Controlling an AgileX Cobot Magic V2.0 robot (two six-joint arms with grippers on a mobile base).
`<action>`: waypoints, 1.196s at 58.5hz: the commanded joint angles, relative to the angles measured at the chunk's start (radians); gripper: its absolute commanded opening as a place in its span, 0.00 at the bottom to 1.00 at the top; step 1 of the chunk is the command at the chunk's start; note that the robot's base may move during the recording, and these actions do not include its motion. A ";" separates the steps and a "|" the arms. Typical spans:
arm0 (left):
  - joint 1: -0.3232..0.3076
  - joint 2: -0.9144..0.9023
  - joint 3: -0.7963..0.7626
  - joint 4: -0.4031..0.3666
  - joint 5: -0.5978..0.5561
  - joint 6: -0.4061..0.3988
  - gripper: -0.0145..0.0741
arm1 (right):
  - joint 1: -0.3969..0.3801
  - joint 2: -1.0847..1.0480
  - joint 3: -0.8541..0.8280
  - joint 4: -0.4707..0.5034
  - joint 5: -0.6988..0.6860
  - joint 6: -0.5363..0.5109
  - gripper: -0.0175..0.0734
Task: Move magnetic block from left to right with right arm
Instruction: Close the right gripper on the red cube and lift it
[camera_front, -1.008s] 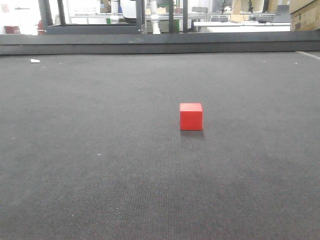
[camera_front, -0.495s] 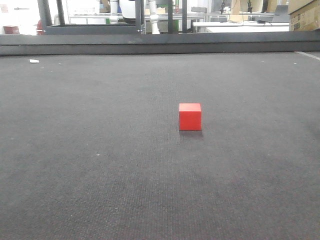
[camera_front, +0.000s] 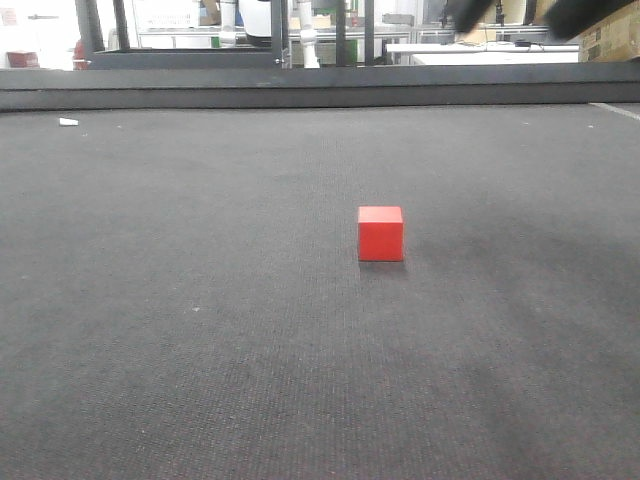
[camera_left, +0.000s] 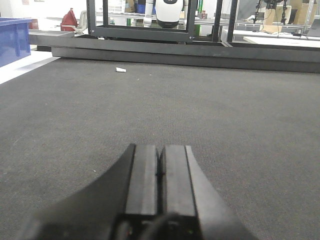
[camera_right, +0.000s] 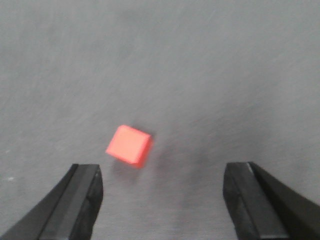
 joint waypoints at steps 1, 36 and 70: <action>-0.003 -0.012 0.011 -0.005 -0.090 -0.006 0.02 | 0.037 0.065 -0.121 -0.017 0.036 0.083 0.85; -0.003 -0.012 0.011 -0.005 -0.090 -0.006 0.02 | 0.149 0.459 -0.453 -0.236 0.315 0.431 0.85; -0.003 -0.012 0.011 -0.005 -0.090 -0.006 0.02 | 0.137 0.578 -0.467 -0.220 0.294 0.433 0.60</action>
